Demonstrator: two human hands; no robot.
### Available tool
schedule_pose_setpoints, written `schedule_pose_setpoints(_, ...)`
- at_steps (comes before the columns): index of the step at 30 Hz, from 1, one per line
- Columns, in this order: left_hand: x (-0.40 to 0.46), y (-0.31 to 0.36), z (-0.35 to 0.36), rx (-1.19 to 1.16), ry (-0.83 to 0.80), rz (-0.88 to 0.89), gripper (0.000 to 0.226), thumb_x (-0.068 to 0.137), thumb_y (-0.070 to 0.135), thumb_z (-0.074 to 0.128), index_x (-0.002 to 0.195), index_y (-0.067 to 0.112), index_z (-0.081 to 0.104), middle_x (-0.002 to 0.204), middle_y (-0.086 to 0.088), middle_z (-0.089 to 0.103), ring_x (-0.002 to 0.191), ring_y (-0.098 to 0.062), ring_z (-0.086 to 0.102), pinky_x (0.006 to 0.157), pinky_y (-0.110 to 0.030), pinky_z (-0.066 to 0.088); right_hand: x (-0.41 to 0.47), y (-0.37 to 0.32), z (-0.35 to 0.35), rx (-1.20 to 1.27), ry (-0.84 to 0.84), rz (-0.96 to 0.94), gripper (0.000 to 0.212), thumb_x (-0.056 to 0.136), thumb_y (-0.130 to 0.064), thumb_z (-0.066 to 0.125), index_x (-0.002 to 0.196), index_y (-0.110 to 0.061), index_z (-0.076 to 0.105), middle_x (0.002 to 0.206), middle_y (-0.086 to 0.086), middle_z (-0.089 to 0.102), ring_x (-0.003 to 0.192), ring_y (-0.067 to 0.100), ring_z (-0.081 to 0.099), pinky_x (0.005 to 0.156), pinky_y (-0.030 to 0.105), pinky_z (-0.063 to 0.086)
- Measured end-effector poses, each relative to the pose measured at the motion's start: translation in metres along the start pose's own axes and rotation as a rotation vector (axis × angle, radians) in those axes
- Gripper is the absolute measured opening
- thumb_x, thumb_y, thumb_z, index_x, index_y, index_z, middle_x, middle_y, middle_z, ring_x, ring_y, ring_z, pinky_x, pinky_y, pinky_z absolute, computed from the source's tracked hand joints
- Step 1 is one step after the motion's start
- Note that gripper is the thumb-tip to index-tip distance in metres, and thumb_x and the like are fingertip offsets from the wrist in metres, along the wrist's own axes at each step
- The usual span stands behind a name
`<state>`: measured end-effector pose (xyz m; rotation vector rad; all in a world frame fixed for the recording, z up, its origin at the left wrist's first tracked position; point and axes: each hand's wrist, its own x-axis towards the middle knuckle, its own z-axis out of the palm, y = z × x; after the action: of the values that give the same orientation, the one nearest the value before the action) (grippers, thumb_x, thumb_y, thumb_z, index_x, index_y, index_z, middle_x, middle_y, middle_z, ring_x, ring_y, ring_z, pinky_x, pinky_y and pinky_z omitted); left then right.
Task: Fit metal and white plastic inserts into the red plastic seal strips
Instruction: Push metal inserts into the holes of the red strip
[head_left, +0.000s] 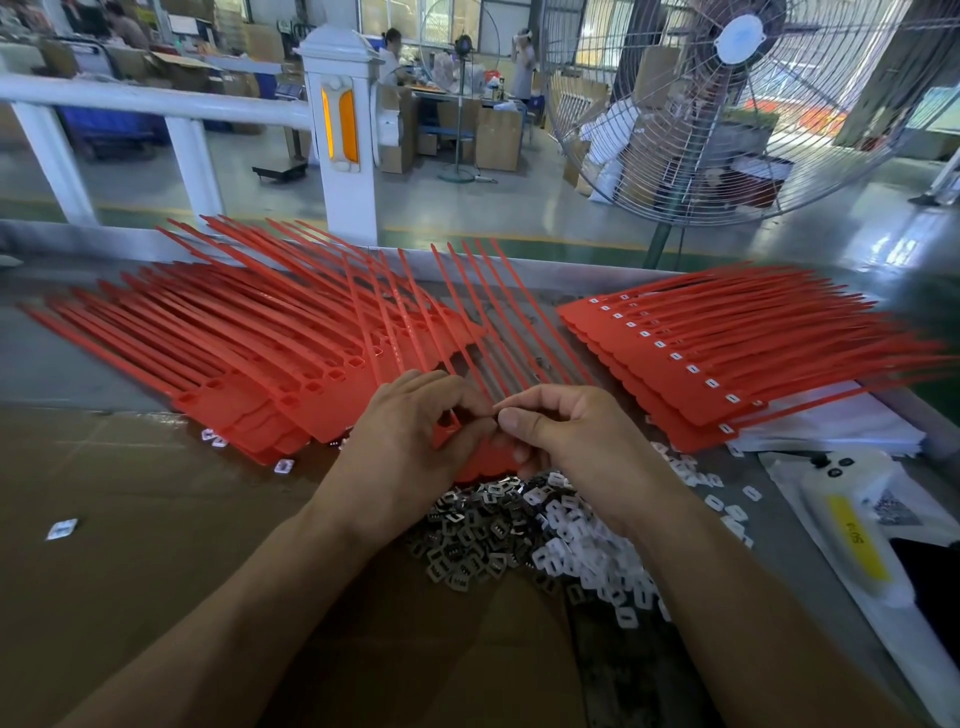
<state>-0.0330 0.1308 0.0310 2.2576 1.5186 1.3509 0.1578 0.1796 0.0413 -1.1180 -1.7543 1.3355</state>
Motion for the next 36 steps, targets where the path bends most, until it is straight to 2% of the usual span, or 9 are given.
schedule_pose_setpoints(4,0.000,0.001,-0.001,0.029,0.000,-0.001,0.008,0.089,0.028,0.075,0.095,0.027,0.070,0.089,0.016,0.065,0.088,-0.009,0.060,0.082,-0.041,0.048,0.000,0.001,0.000,-0.014,-0.021,0.000,0.011,0.097,-0.030,0.070,0.090,-0.029,0.078,0.082,0.001,0.076,0.068,0.010,0.064,0.066,0.026,0.054)
schedule_pose_setpoints(8,0.001,0.000,-0.004,0.092,-0.023,0.055,0.008,0.089,0.027,0.074,0.096,0.024,0.071,0.093,0.014,0.065,0.089,-0.013,0.060,0.084,-0.043,0.046,0.000,0.001,-0.001,-0.050,-0.043,0.008,0.015,0.100,-0.030,0.068,0.088,-0.028,0.076,0.076,-0.006,0.073,0.065,0.007,0.061,0.063,0.024,0.052)
schedule_pose_setpoints(11,0.001,0.000,-0.004,0.158,-0.018,0.065,0.012,0.090,0.037,0.068,0.097,0.027,0.071,0.095,0.018,0.063,0.091,-0.010,0.058,0.085,-0.039,0.043,0.000,0.000,-0.001,-0.050,-0.025,0.010,0.015,0.101,-0.027,0.066,0.091,-0.024,0.076,0.078,-0.005,0.074,0.065,0.005,0.060,0.062,0.024,0.051)
schedule_pose_setpoints(15,0.003,-0.004,-0.002,0.215,0.048,-0.062,0.009,0.088,0.040,0.070,0.095,0.035,0.069,0.090,0.021,0.060,0.090,-0.005,0.053,0.086,-0.035,0.042,0.000,-0.001,-0.002,-0.080,0.109,-0.004,0.012,0.101,-0.035,0.065,0.099,-0.030,0.076,0.085,-0.011,0.077,0.065,-0.004,0.061,0.068,0.024,0.049)
schedule_pose_setpoints(18,0.003,-0.012,-0.002,0.239,0.095,-0.199,0.008,0.087,0.038,0.075,0.091,0.038,0.069,0.088,0.021,0.060,0.088,-0.004,0.050,0.087,-0.034,0.039,-0.001,0.001,-0.003,-0.222,0.170,-0.016,0.015,0.099,-0.044,0.064,0.099,-0.033,0.074,0.086,-0.019,0.075,0.076,-0.010,0.065,0.075,0.022,0.046)
schedule_pose_setpoints(21,0.005,-0.015,-0.003,0.279,0.061,-0.273,0.007,0.087,0.044,0.073,0.089,0.040,0.068,0.087,0.022,0.060,0.091,-0.005,0.049,0.087,-0.033,0.034,-0.001,0.002,-0.002,-0.353,0.176,0.000,0.017,0.099,-0.046,0.064,0.102,-0.033,0.074,0.091,-0.018,0.073,0.086,-0.006,0.066,0.070,0.016,0.043)
schedule_pose_setpoints(27,0.018,-0.008,0.004,0.400,-0.047,-0.326,0.007,0.091,0.044,0.068,0.095,0.038,0.069,0.096,0.019,0.061,0.101,-0.009,0.048,0.087,-0.030,0.024,0.002,0.006,-0.005,-0.485,0.190,0.000,0.018,0.098,-0.046,0.066,0.105,-0.032,0.074,0.088,-0.020,0.070,0.076,-0.009,0.064,0.062,0.013,0.040)
schedule_pose_setpoints(36,0.016,-0.007,0.019,0.467,-0.051,-0.353,0.014,0.093,0.043,0.066,0.103,0.035,0.072,0.104,0.014,0.061,0.110,-0.013,0.049,0.097,-0.035,0.031,0.002,0.007,-0.006,-0.523,0.165,0.019,0.023,0.097,-0.050,0.066,0.109,-0.031,0.074,0.092,-0.018,0.070,0.082,-0.005,0.063,0.065,0.019,0.044)
